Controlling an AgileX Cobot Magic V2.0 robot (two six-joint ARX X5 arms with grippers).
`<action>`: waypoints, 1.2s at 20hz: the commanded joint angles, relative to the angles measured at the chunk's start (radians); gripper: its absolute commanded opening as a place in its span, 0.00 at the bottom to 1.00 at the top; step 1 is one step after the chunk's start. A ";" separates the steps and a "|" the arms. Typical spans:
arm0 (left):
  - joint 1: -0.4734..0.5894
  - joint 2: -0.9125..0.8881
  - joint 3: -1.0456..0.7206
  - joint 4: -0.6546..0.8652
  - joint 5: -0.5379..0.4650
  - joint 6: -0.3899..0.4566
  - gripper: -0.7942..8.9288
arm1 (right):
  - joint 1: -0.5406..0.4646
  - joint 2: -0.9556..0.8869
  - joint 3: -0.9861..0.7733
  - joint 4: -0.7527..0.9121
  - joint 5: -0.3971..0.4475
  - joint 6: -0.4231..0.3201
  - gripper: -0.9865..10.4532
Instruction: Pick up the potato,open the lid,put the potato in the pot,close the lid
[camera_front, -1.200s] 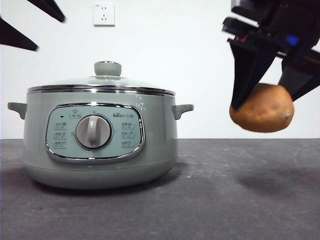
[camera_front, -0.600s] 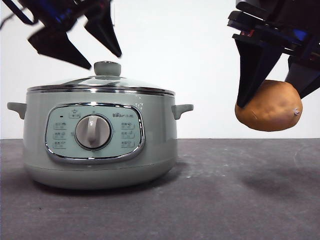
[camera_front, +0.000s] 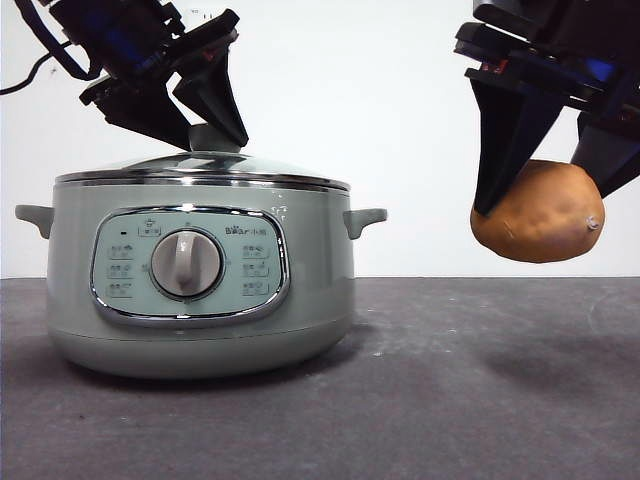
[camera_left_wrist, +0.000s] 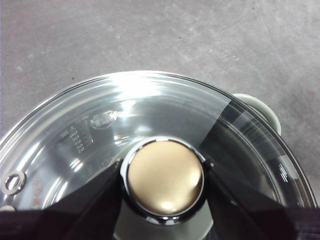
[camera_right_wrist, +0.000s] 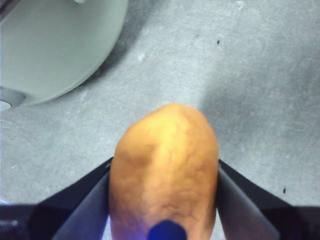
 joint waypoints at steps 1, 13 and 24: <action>-0.002 0.005 -0.005 -0.002 0.001 0.018 0.07 | 0.001 -0.003 0.002 0.003 0.002 0.018 0.09; 0.000 -0.308 -0.005 -0.051 -0.085 0.022 0.07 | 0.002 -0.006 0.076 0.074 -0.003 0.024 0.08; 0.000 -0.734 -0.005 -0.329 -0.296 0.044 0.07 | 0.098 0.251 0.450 0.073 -0.009 -0.036 0.08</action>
